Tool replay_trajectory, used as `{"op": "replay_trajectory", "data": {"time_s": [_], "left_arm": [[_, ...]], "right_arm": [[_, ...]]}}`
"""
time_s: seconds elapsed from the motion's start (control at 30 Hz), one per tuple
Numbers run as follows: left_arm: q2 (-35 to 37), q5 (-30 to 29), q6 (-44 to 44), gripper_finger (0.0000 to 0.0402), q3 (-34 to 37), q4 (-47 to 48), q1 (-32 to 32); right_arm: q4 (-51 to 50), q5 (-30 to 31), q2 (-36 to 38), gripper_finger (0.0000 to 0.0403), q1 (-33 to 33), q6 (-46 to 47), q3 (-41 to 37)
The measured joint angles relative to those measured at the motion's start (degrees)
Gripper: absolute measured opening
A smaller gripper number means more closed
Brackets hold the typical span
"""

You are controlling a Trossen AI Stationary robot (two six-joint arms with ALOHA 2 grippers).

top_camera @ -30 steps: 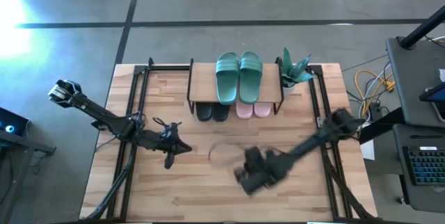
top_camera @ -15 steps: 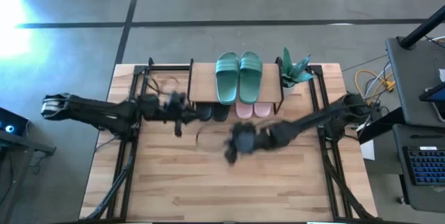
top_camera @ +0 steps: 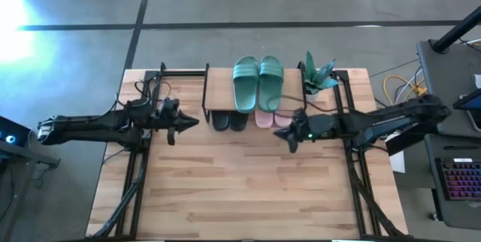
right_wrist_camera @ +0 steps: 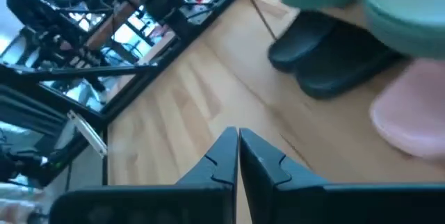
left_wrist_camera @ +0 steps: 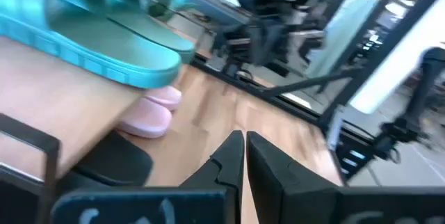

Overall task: Pick and place slides into the shelf
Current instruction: Return to Home Position

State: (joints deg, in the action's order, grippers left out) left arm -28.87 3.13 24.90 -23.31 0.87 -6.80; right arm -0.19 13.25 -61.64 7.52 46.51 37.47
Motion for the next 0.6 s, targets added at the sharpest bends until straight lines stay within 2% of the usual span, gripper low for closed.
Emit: {"op": "replay_trajectory", "data": {"time_s": [0.2,0.4,0.5,0.6], "left_arm": [[4.82,0.66,0.3,0.0003,1.83,4.15,0.01],[13.37,-3.24,11.96,0.0003,5.28,10.8,0.01],[16.98,-4.12,16.19,0.0003,6.4,10.36,0.01],[20.16,-5.28,16.1,0.0003,7.4,10.23,0.01]], "right_arm": [[0.54,2.06,9.67,0.0008,-0.05,-0.23,-7.91],[-14.1,9.16,22.39,0.0008,-0.05,-0.5,-10.66],[-18.41,8.52,29.04,0.0008,0.12,-1.99,-10.64],[-20.34,7.35,35.08,0.0008,0.1,-5.62,-10.59]]}}
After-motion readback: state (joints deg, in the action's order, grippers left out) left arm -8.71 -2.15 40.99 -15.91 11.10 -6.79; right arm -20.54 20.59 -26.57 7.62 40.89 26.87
